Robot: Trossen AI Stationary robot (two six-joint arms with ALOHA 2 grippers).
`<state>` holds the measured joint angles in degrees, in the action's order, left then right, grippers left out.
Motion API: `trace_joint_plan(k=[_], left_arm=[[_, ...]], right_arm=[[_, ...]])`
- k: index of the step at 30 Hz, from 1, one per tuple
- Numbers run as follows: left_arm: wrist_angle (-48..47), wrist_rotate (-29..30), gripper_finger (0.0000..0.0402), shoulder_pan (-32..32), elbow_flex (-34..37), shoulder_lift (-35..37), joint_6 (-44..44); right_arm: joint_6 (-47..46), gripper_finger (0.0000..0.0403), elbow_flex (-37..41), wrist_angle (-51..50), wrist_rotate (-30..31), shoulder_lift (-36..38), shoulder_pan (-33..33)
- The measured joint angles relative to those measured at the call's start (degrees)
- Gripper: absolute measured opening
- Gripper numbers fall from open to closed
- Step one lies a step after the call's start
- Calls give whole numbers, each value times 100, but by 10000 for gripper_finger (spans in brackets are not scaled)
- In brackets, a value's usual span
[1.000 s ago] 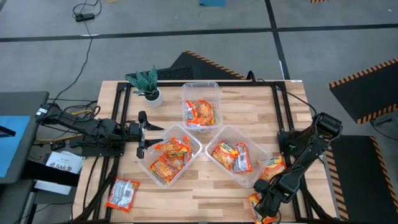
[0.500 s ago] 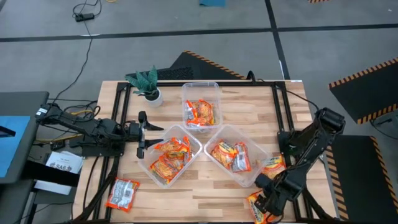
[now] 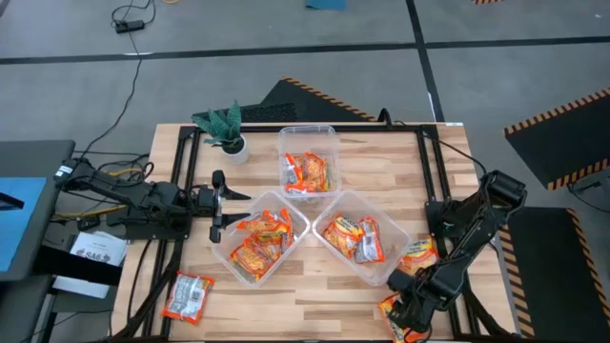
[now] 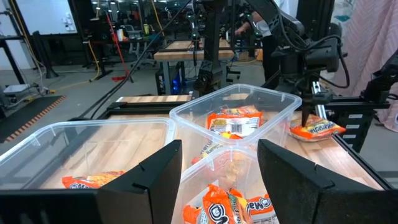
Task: Sort Maruchan noodles
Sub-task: Put the orange noodle pack into the bottom right transparent container
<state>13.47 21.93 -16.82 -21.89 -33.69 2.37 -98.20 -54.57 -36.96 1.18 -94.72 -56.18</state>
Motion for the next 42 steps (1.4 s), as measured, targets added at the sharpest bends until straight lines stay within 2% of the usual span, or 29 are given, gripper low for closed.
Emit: trace_joint_plan(k=[3,8,10,16,20,24,29,32,35,42], left_arm=[[0,1,199,-1,0,-1,0],[0,2,199,-2,0,0,0],[4,4,199,-1,0,-1,0],[30,9,199,-2,0,-2,0],[57,11,199,0,-2,-2,0],[57,11,199,-2,-2,-2,0],[57,10,199,-1,-2,-2,0],[57,9,199,0,-2,-2,0],[35,9,199,-1,-2,-2,0],[-87,7,199,0,-2,-2,-109]], right_arm=[[159,208,0,-55,-69,-4,1],[624,47,4,60,-269,-1,-2],[820,19,11,219,-459,10,8],[847,9,58,814,-774,559,145],[1184,8,42,1644,-102,1223,439],[2594,8,-19,2288,766,1836,883],[4707,9,-326,2142,1421,2362,1685],[5411,16,-508,1681,1802,2632,2131],[5495,16,-642,734,1859,2780,2509],[4458,29,-730,-1499,1737,2907,2909]])
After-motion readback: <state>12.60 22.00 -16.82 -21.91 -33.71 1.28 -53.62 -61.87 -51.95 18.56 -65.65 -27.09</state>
